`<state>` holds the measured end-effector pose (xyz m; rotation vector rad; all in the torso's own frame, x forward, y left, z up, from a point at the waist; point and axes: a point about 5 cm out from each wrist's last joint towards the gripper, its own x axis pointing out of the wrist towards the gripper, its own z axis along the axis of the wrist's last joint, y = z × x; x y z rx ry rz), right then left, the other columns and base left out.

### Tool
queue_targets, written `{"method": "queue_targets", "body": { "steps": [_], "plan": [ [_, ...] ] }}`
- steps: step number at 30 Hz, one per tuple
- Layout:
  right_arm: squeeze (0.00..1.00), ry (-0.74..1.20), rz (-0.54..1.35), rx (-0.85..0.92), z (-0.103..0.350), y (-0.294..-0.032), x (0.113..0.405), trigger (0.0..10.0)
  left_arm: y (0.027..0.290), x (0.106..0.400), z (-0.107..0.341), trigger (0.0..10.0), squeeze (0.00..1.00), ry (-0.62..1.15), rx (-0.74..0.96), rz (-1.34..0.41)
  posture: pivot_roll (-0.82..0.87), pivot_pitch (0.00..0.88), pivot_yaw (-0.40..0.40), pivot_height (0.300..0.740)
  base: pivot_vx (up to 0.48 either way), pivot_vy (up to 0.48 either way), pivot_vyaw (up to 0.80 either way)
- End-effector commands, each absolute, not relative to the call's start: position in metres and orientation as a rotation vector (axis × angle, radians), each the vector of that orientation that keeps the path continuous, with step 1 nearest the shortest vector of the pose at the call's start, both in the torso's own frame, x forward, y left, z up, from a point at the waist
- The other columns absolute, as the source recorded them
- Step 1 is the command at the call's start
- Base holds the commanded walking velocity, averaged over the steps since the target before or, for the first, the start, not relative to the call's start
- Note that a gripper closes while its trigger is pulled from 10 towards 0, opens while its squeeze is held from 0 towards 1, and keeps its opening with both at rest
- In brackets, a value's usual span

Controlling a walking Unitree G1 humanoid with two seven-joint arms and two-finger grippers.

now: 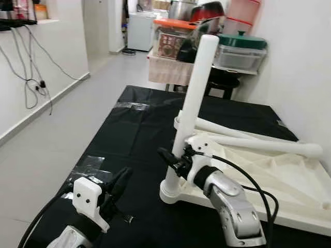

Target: Building children table

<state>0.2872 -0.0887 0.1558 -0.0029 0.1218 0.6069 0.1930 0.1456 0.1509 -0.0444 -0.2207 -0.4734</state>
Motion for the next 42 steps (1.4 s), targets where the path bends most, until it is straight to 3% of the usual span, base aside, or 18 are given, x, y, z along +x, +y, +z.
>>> {"method": "queue_targets", "body": {
  "steps": [1,6,7,8,20,21,23,24,34,37,41,42],
  "plan": [
    [1.00,0.222,0.653,0.029,0.139,-0.089,0.286,10.0,0.145,0.194,0.146,10.0,0.00,-0.192,-0.043,-0.472,0.01,0.000,-0.121,0.740,0.000,0.000,0.00],
    [1.00,0.106,0.898,0.084,0.166,-0.079,0.286,10.0,0.144,0.193,0.145,10.0,0.00,-0.192,-0.047,-0.479,0.01,0.000,-0.121,0.740,0.000,0.000,0.00],
    [0.54,0.040,1.054,0.041,0.180,-0.085,0.290,10.0,0.143,0.193,0.145,10.0,0.00,-0.190,-0.049,-0.484,0.02,0.000,-0.124,0.740,0.000,0.000,0.00],
    [0.00,0.024,1.128,0.019,0.185,-0.089,0.292,10.0,0.142,0.193,0.144,10.0,0.00,-0.190,-0.049,-0.485,0.02,0.000,-0.128,0.740,0.000,0.000,0.00],
    [0.00,0.178,1.523,-0.029,0.179,-0.109,0.319,10.0,0.139,0.192,0.144,10.0,0.00,-0.175,-0.054,-0.500,0.05,0.000,-0.138,0.740,0.000,0.000,0.00],
    [0.00,0.186,1.520,-0.001,0.179,-0.112,0.324,3.5,0.139,0.192,0.144,10.0,0.00,-0.174,-0.054,-0.501,0.05,0.000,-0.139,0.740,0.000,0.000,0.00],
    [0.00,0.189,1.516,0.018,0.179,-0.114,0.327,3.5,0.139,0.192,0.144,10.0,0.00,-0.173,-0.053,-0.502,0.05,0.000,-0.139,0.740,0.000,0.000,0.00],
    [0.00,0.198,1.503,0.038,0.179,-0.117,0.332,0.0,0.138,0.192,0.144,10.0,0.00,-0.172,-0.053,-0.504,0.05,0.000,-0.140,0.740,0.000,0.000,0.00],
    [0.00,0.192,1.467,0.040,0.179,-0.134,0.339,0.0,0.137,0.193,0.143,10.0,0.00,-0.160,-0.057,-0.529,0.03,0.000,-0.135,0.740,0.000,0.000,0.00],
    [0.00,0.177,1.361,-0.026,0.179,-0.158,0.327,0.0,0.135,0.190,0.144,10.0,0.00,-0.156,-0.066,-0.551,0.00,0.000,-0.138,0.740,0.000,0.000,0.00],
    [0.00,0.178,1.307,-0.045,0.179,-0.165,0.323,0.0,0.135,0.190,0.144,10.0,0.00,-0.155,-0.066,-0.558,0.00,0.000,-0.138,0.740,0.000,0.000,0.00],
    [0.00,0.163,1.043,-0.030,0.166,-0.153,0.322,0.0,0.135,0.188,0.144,10.0,0.00,-0.154,-0.068,-0.559,0.00,0.000,-0.156,0.740,0.000,0.000,0.00]
  ]
}}
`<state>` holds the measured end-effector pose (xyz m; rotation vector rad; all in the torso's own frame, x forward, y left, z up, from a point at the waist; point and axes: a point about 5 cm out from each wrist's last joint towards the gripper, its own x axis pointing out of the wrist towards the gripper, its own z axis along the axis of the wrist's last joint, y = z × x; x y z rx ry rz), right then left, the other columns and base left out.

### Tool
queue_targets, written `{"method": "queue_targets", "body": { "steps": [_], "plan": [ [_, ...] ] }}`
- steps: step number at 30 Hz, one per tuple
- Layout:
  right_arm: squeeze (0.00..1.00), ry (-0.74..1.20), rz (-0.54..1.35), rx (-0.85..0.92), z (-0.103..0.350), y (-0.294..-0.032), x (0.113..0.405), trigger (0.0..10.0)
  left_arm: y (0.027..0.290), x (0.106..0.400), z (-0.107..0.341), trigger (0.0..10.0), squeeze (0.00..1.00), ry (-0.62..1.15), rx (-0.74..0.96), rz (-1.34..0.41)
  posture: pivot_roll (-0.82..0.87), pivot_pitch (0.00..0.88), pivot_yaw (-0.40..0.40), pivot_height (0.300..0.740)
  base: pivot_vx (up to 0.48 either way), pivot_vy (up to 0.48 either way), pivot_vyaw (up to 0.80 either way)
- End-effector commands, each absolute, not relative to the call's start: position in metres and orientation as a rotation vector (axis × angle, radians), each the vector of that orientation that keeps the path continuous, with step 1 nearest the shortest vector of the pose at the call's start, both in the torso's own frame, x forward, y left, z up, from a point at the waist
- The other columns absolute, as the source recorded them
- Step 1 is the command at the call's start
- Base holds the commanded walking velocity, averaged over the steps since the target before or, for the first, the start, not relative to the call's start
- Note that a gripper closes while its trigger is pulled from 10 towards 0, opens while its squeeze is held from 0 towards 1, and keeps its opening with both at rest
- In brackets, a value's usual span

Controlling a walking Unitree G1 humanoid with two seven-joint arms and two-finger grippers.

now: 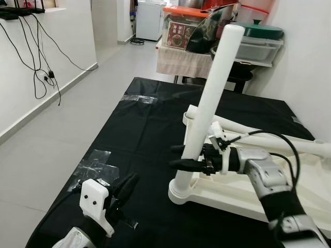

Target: Building children table

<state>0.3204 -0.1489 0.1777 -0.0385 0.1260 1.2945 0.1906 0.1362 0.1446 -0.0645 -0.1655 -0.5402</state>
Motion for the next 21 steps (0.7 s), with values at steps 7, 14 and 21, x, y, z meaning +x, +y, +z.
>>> {"method": "queue_targets", "body": {
  "steps": [7,14,21],
  "plan": [
    [0.00,0.386,0.507,0.059,0.110,-0.112,0.265,0.0,0.139,0.186,0.145,10.0,0.00,-0.151,-0.071,-0.557,-0.02,0.008,-0.129,0.740,0.000,0.000,0.00],
    [0.00,0.307,0.514,0.005,0.126,-0.107,0.289,2.6,0.137,0.187,0.145,10.0,0.00,-0.142,-0.070,-0.564,-0.01,0.000,-0.137,0.740,0.000,0.000,0.00],
    [1.00,0.233,0.722,0.057,0.152,-0.085,0.290,10.0,0.137,0.190,0.145,10.0,0.00,-0.147,-0.065,-0.544,0.00,0.000,-0.142,0.740,0.000,0.000,0.00]
  ]
}}
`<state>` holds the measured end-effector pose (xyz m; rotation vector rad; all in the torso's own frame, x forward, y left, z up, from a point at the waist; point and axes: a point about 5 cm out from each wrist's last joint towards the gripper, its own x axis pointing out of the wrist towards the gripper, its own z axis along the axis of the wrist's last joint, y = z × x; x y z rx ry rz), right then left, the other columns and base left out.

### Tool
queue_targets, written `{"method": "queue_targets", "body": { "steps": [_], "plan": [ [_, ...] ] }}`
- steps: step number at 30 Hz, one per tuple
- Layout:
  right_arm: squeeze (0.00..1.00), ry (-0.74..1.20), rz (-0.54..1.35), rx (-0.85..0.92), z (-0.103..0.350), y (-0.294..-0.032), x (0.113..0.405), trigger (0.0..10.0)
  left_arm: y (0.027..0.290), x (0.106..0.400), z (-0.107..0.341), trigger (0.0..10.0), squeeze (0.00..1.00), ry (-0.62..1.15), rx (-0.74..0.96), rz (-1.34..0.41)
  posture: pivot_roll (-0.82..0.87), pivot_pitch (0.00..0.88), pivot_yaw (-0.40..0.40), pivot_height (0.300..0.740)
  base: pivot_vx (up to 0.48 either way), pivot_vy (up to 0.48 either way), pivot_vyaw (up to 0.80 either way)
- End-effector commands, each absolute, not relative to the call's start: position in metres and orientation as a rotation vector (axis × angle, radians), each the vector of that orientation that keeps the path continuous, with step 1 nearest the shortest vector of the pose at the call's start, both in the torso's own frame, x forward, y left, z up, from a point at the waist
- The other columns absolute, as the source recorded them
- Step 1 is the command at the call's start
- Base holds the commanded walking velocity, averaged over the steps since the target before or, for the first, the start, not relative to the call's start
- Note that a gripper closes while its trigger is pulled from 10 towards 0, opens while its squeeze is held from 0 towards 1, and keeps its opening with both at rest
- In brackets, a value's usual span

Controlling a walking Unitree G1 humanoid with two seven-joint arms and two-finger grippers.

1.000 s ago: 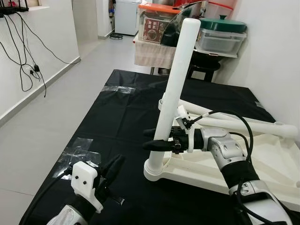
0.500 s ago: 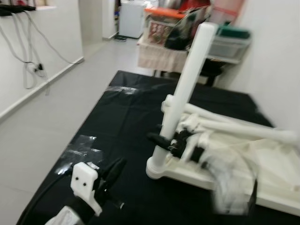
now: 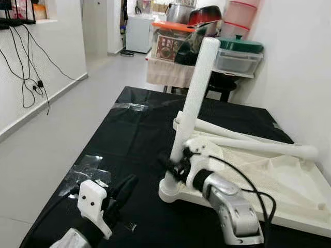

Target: Building children table

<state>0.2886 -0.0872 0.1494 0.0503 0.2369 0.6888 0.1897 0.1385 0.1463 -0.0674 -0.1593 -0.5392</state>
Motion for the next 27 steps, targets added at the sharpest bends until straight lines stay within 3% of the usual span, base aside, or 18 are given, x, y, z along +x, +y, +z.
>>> {"method": "queue_targets", "body": {
  "steps": [1,3,4,5,6,12,17,19,21,22,27],
  "plan": [
    [1.00,0.203,0.759,0.064,0.158,-0.084,0.294,10.0,0.137,0.190,0.145,10.0,0.00,-0.147,-0.065,-0.544,0.00,0.000,-0.142,0.740,0.000,0.000,0.00],
    [1.00,0.149,0.845,0.075,0.169,-0.085,0.299,10.0,0.136,0.191,0.145,10.0,0.00,-0.146,-0.065,-0.546,0.00,0.000,-0.142,0.740,0.000,0.000,0.00],
    [0.71,0.101,0.963,0.073,0.180,-0.090,0.304,10.0,0.136,0.191,0.145,10.0,0.00,-0.145,-0.065,-0.548,0.01,0.000,-0.142,0.740,0.000,0.000,0.00],
    [0.21,0.073,1.038,0.067,0.188,-0.094,0.308,10.0,0.136,0.192,0.145,10.0,0.00,-0.144,-0.065,-0.549,0.01,0.000,-0.142,0.740,0.000,0.000,0.00],
    [0.00,0.065,1.104,0.029,0.192,-0.100,0.313,10.0,0.136,0.192,0.144,10.0,0.00,-0.143,-0.065,-0.550,0.01,0.000,-0.142,0.740,0.000,0.000,0.00],
    [0.00,0.148,1.264,-0.080,0.182,-0.115,0.328,10.0,0.135,0.192,0.144,10.0,0.00,-0.143,-0.065,-0.549,0.01,0.000,-0.143,0.740,0.000,0.000,0.00],
    [0.00,0.163,1.284,-0.032,0.183,-0.118,0.341,10.0,0.135,0.191,0.144,10.0,0.00,-0.141,-0.063,-0.547,0.03,0.000,-0.144,0.740,0.000,0.000,0.00],
    [0.00,0.157,1.308,0.009,0.187,-0.118,0.347,3.9,0.135,0.190,0.144,10.0,0.00,-0.140,-0.063,-0.548,0.03,0.000,-0.141,0.740,0.000,0.000,0.00],
    [0.00,0.154,1.329,0.028,0.188,-0.119,0.349,3.9,0.135,0.190,0.143,10.0,0.00,-0.139,-0.062,-0.548,0.03,0.000,-0.141,0.740,0.000,0.000,0.00],
    [0.00,0.152,1.345,0.030,0.187,-0.122,0.351,0.0,0.135,0.189,0.144,10.0,0.00,-0.139,-0.062,-0.549,0.03,0.000,-0.141,0.740,0.000,0.000,0.00],
    [0.00,0.149,1.372,0.050,0.184,-0.129,0.351,0.0,0.135,0.188,0.144,10.0,0.00,-0.139,-0.063,-0.547,0.03,0.000,-0.141,0.740,0.000,0.000,0.00]
  ]
}}
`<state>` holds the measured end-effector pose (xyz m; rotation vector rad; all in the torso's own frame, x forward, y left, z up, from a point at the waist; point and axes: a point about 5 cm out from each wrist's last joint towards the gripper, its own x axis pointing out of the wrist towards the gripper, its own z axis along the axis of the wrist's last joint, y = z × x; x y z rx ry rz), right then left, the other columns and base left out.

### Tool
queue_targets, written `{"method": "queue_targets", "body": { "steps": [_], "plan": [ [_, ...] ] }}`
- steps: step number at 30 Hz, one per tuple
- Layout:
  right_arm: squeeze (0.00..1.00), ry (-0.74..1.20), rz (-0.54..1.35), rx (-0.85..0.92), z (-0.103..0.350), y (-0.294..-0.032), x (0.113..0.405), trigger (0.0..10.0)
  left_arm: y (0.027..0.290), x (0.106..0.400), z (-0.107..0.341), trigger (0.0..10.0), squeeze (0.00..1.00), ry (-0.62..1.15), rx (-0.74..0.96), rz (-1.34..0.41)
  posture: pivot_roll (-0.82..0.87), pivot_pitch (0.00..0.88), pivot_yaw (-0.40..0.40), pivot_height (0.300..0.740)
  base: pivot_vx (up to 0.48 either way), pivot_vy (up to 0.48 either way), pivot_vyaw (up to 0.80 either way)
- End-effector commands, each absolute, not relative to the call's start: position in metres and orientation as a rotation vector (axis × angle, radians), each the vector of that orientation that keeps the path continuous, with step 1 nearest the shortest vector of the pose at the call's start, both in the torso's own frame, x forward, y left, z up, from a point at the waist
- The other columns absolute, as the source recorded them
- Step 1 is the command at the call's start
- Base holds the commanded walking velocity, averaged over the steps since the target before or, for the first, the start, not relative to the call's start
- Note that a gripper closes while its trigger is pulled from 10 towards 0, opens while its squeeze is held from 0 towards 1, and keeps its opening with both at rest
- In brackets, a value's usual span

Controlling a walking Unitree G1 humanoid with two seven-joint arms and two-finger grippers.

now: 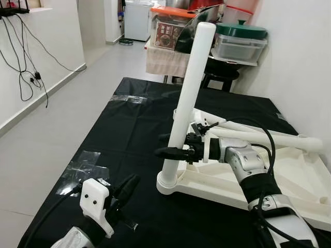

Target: Building children table

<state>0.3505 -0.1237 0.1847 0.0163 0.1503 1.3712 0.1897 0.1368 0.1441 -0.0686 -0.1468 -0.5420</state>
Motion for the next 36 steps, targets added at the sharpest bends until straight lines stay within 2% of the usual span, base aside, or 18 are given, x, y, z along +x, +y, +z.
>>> {"method": "queue_targets", "body": {
  "steps": [1,8,9,10,11,12,13,14,15,17,18,23,27,28,29,30,35,36],
  "plan": [
    [0.00,0.149,1.372,0.050,0.184,-0.129,0.351,0.0,0.135,0.188,0.144,10.0,0.00,-0.139,-0.063,-0.547,0.03,0.000,-0.141,0.740,0.000,0.000,0.00],
    [0.00,0.100,1.315,0.036,0.178,-0.145,0.338,0.0,0.136,0.187,0.145,10.0,0.00,-0.141,-0.064,-0.547,0.02,0.000,-0.132,0.740,0.000,0.000,0.00],
    [0.00,0.124,1.209,-0.013,0.170,-0.146,0.333,0.0,0.137,0.187,0.146,10.0,0.00,-0.141,-0.064,-0.548,0.02,0.005,-0.128,0.740,0.000,0.000,0.00],
    [0.00,0.124,1.209,-0.013,0.170,-0.146,0.333,0.0,0.137,0.187,0.146,10.0,0.00,-0.141,-0.064,-0.548,0.02,0.005,-0.128,0.740,0.000,0.000,0.00],
    [0.00,0.208,0.600,-0.086,0.142,-0.140,0.331,0.0,0.140,0.187,0.146,10.0,0.00,-0.139,-0.062,-0.548,0.02,0.011,-0.130,0.740,0.000,0.000,0.00],
    [0.00,0.225,0.427,-0.107,0.136,-0.143,0.328,0.0,0.140,0.186,0.146,10.0,0.00,-0.139,-0.061,-0.548,0.02,0.011,-0.130,0.740,0.000,0.000,0.00],
    [0.00,0.233,0.355,-0.112,0.134,-0.143,0.327,0.0,0.141,0.186,0.146,10.0,0.00,-0.139,-0.061,-0.548,0.02,0.011,-0.130,0.740,0.000,0.000,0.00],
    [0.00,0.232,0.355,-0.112,0.133,-0.143,0.327,0.0,0.141,0.186,0.146,10.0,0.00,-0.139,-0.061,-0.548,0.02,0.011,-0.130,0.740,0.000,0.000,0.00],
    [0.00,0.294,0.476,-0.106,0.118,-0.115,0.302,0.0,0.143,0.188,0.146,10.0,0.00,-0.137,-0.060,-0.548,-0.01,0.016,-0.092,0.740,0.000,0.000,0.00],
    [0.00,0.355,0.622,-0.069,0.106,-0.082,0.266,0.0,0.145,0.190,0.146,10.0,0.00,-0.134,-0.060,-0.547,-0.01,0.016,-0.092,0.740,0.000,0.000,0.00],
    [0.00,0.324,0.591,-0.003,0.112,-0.087,0.273,0.0,0.145,0.190,0.146,10.0,0.00,-0.133,-0.059,-0.548,0.02,0.006,-0.109,0.740,0.000,0.000,0.00],
    [0.00,0.281,0.550,0.050,0.118,-0.095,0.292,0.0,0.144,0.191,0.145,10.0,0.00,-0.131,-0.053,-0.556,0.03,0.000,-0.116,0.740,0.000,0.000,0.00],
    [0.00,0.273,0.574,0.031,0.120,-0.086,0.292,0.2,0.144,0.191,0.144,10.0,0.00,-0.134,-0.048,-0.534,0.02,0.000,-0.115,0.740,0.000,0.000,0.00],
    [0.00,0.276,0.542,0.039,0.123,-0.084,0.289,10.0,0.144,0.190,0.144,10.0,0.00,-0.136,-0.048,-0.529,0.02,0.000,-0.115,0.740,0.000,0.000,0.00],
    [0.05,0.275,0.534,0.054,0.126,-0.083,0.287,10.0,0.144,0.190,0.144,10.0,0.00,-0.136,-0.049,-0.530,0.02,0.000,-0.115,0.740,0.000,0.000,0.00],
    [1.00,0.275,0.527,0.067,0.127,-0.083,0.286,10.0,0.144,0.190,0.144,10.0,0.00,-0.136,-0.051,-0.533,0.02,0.000,-0.113,0.740,0.000,0.000,0.00],
    [1.00,0.239,0.624,0.084,0.138,-0.083,0.287,10.0,0.144,0.190,0.144,10.0,0.00,-0.132,-0.053,-0.544,0.01,0.000,-0.109,0.740,0.000,0.000,0.00],
    [1.00,0.200,0.706,0.089,0.147,-0.084,0.290,10.0,0.143,0.190,0.144,10.0,0.00,-0.131,-0.055,-0.549,0.01,0.000,-0.108,0.740,0.000,0.000,0.00]
  ]
}}
